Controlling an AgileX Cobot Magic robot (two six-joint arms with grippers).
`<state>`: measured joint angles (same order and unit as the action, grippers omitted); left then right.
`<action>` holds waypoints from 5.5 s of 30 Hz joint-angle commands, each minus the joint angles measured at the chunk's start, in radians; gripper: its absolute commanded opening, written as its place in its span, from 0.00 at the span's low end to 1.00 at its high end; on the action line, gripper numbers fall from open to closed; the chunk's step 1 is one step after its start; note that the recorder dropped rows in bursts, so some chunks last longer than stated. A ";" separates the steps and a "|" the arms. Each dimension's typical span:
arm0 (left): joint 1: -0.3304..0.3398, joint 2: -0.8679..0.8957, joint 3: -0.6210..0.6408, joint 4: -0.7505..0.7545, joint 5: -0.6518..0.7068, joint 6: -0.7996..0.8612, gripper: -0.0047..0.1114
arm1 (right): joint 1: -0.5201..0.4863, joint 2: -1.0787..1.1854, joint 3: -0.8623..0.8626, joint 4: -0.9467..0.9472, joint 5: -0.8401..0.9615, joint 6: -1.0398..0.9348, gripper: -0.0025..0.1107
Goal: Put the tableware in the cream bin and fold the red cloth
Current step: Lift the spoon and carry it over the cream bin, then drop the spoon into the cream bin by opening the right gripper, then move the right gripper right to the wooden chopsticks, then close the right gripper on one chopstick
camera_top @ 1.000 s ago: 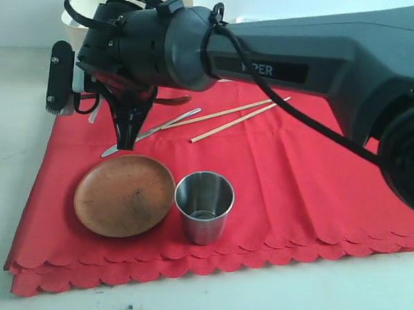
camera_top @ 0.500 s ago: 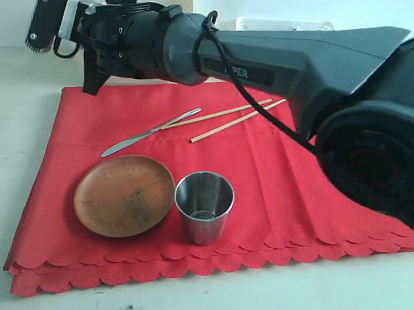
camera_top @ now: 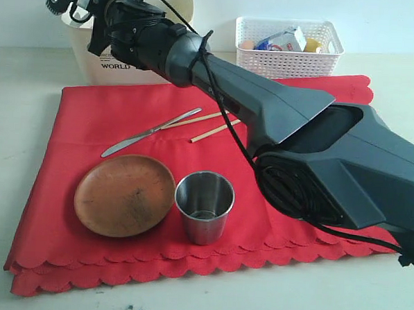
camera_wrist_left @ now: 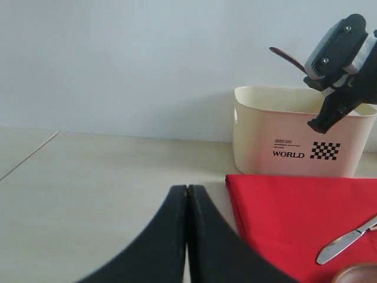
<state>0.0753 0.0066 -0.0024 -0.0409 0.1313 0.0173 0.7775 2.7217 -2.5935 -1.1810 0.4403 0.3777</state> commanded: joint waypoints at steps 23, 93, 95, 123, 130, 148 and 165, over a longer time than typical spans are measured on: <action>-0.007 -0.007 0.002 0.000 -0.003 0.004 0.06 | 0.145 -0.179 -0.008 0.288 0.632 -0.089 0.02; -0.007 -0.007 0.002 0.000 -0.003 0.004 0.06 | -0.280 -0.789 1.280 0.882 0.225 -0.583 0.02; -0.007 -0.007 0.002 0.000 -0.003 0.004 0.06 | -0.280 -0.789 1.280 0.882 0.212 -0.586 0.02; -0.007 -0.007 0.002 0.000 -0.003 0.004 0.06 | -0.280 -0.506 0.975 0.899 0.335 -1.114 0.02; -0.007 -0.007 0.002 0.000 -0.003 0.004 0.06 | -0.286 -0.429 0.867 0.975 0.329 -1.188 0.02; -0.007 -0.007 0.002 0.000 -0.003 0.004 0.06 | -0.373 -0.419 0.773 1.446 0.421 -1.811 0.02; -0.007 -0.007 0.002 0.000 -0.003 0.004 0.06 | -0.371 -0.419 0.752 1.395 0.383 -1.671 0.51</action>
<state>0.0753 0.0066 -0.0024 -0.0409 0.1313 0.0173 0.4066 2.3080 -1.8335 0.2577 0.8280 -1.3279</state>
